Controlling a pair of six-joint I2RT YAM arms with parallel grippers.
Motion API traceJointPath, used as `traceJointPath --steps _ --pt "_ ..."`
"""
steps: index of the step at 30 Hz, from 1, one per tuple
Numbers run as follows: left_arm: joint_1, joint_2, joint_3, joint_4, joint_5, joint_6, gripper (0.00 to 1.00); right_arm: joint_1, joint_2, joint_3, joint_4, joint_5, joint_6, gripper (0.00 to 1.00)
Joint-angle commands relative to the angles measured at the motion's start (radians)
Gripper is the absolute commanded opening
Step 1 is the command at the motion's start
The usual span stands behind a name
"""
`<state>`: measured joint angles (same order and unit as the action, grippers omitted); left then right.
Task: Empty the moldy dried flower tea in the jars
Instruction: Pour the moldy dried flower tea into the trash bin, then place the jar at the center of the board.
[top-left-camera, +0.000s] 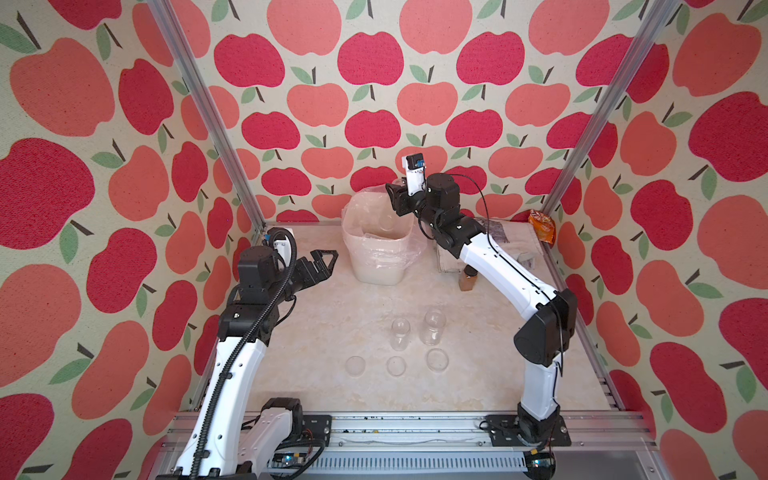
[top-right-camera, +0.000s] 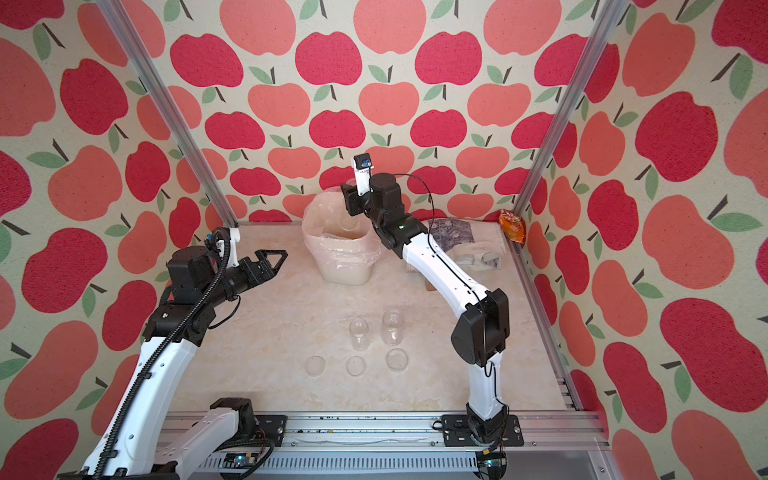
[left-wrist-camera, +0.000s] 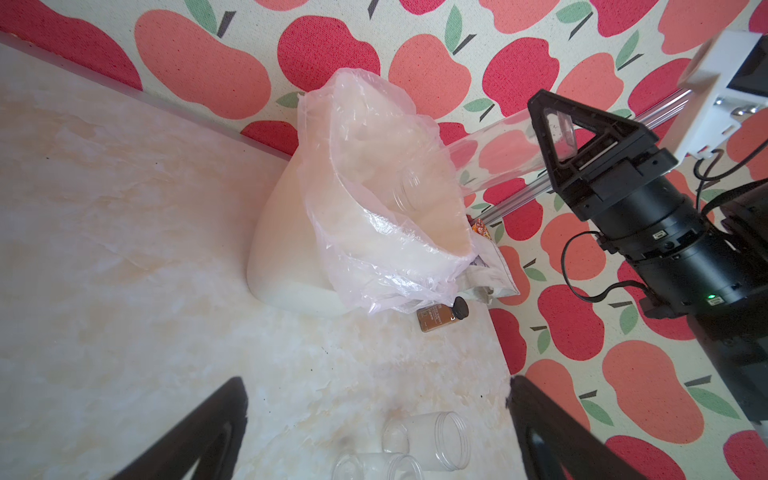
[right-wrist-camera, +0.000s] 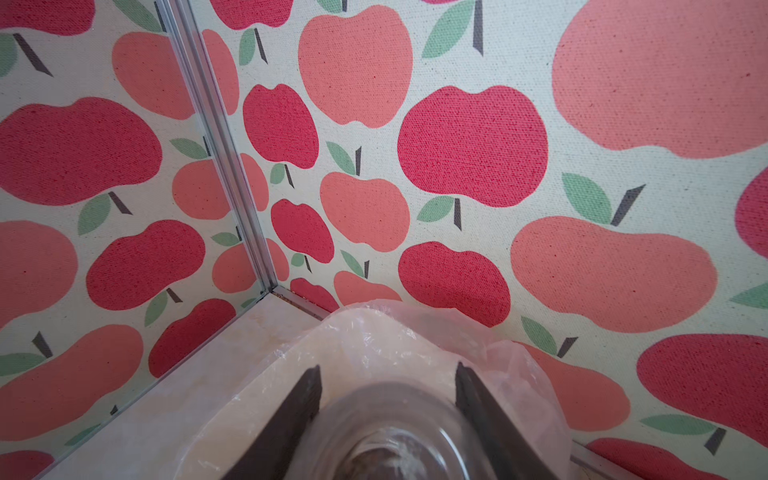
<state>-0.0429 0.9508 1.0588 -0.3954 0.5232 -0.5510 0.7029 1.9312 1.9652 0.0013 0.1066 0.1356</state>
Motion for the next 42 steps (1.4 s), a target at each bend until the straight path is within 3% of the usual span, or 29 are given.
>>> traceJointPath --steps 1,6,12,24,28,35,42 --pt "0.003 0.005 -0.013 0.066 0.044 -0.032 1.0 -0.03 -0.092 -0.061 0.139 0.003 0.097 0.0" --pt "0.004 0.014 -0.011 0.145 0.123 -0.092 1.0 -0.074 -0.2 -0.22 0.339 -0.017 0.283 0.0" --pt "0.011 0.05 -0.008 0.349 0.272 -0.256 0.96 -0.142 -0.3 -0.368 0.506 -0.08 0.571 0.0" --pt "0.004 0.227 0.067 0.755 0.436 -0.588 0.69 -0.166 -0.39 -0.571 0.677 -0.206 0.996 0.0" --pt "-0.016 0.277 0.077 0.857 0.45 -0.663 0.63 -0.155 -0.396 -0.602 0.684 -0.23 1.038 0.0" --pt "-0.068 0.327 0.115 0.837 0.455 -0.65 0.59 -0.122 -0.392 -0.617 0.687 -0.243 1.062 0.0" --pt "-0.094 0.345 0.127 0.834 0.45 -0.649 0.49 -0.089 -0.364 -0.611 0.698 -0.255 1.084 0.0"
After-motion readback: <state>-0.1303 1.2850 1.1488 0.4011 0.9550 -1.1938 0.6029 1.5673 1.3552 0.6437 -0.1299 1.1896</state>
